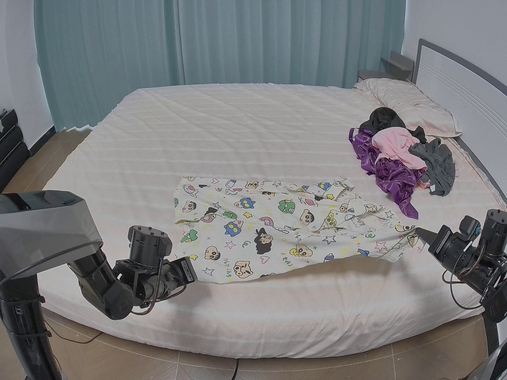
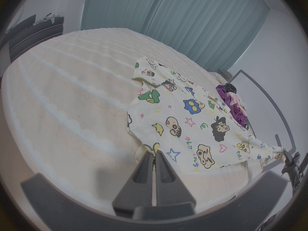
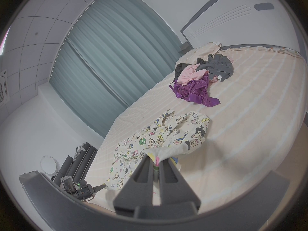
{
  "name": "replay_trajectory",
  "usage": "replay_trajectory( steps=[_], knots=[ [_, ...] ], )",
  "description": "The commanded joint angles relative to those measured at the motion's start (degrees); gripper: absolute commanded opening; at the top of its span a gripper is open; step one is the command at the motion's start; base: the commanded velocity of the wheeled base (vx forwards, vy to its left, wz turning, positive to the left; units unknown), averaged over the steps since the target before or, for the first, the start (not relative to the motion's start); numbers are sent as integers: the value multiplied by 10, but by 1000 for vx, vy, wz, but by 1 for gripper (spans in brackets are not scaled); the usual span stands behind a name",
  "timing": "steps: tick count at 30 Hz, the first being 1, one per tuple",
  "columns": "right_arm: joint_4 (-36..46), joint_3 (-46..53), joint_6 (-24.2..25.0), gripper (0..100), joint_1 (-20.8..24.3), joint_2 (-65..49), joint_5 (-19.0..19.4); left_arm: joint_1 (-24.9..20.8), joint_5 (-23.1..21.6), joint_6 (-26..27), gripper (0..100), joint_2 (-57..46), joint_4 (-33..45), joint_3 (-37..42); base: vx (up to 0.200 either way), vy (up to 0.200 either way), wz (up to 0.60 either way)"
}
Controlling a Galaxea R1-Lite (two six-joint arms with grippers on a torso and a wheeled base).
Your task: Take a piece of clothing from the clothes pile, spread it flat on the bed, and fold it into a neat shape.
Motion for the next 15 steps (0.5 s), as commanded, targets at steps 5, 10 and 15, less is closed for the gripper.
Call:
replay_trajectory(
  steps=[5, 10, 15],
  knots=[
    [-3, 4, 0, 0, -2, 16, -1, 9, 8, -1, 0, -104, 69, 4, 0, 0, 0],
    [-2, 3, 0, 0, -2, 17, -1, 7, 8, -1, 0, -155, 153, -2, 0, 0, 0],
    [-3, 0, 0, 0, -1, 15, 0, 10, 8, -1, 0, -186, 195, -16, 0, 0, 0]
  ],
)
